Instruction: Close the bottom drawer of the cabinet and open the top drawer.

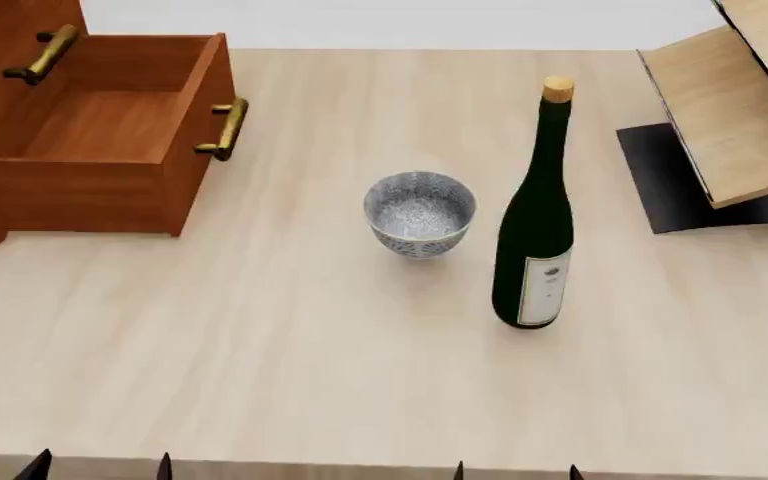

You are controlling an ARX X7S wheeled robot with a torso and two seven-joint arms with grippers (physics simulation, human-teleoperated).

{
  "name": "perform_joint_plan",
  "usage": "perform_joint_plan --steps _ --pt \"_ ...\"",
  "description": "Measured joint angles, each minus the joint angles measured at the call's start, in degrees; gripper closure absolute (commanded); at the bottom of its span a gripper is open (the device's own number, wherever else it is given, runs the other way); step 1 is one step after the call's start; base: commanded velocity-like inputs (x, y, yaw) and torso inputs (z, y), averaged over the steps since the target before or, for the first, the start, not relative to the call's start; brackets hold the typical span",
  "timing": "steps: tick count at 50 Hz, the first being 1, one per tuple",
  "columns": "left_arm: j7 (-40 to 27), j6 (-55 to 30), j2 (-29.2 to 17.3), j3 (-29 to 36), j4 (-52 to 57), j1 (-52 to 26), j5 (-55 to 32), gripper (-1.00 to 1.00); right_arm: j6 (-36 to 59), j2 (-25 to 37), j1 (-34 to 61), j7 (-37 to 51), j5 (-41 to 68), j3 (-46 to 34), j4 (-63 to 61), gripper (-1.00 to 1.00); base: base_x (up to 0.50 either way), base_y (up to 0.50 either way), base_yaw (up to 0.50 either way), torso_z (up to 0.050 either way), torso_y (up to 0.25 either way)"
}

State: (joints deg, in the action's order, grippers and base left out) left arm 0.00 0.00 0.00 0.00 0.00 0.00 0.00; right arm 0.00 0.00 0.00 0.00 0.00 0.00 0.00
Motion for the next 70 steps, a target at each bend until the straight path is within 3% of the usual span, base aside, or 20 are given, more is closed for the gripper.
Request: perform_joint_plan --steps 15,47,70 --pt "-2.5 -1.9 -2.8 2.8 2.9 0.6 -5.0 -1.0 0.0 1.5 0.5 2.3 2.6 -1.6 1.0 -1.0 0.0 0.0 0.0 0.0 0.0" --pt "-4.9 -4.1 -7.2 6.0 14.7 1.0 -6.9 -1.0 4.2 5.3 1.2 6.3 5.5 -4.8 -2.0 -1.0 0.0 0.0 0.0 0.05 0.062" --pt "-5.7 -16.1 -12.6 3.0 33.5 -9.7 -11.6 -1.0 15.4 9.8 3.1 7.2 7.0 -5.2 -13.9 -1.0 0.0 0.0 0.0 0.05 0.058"
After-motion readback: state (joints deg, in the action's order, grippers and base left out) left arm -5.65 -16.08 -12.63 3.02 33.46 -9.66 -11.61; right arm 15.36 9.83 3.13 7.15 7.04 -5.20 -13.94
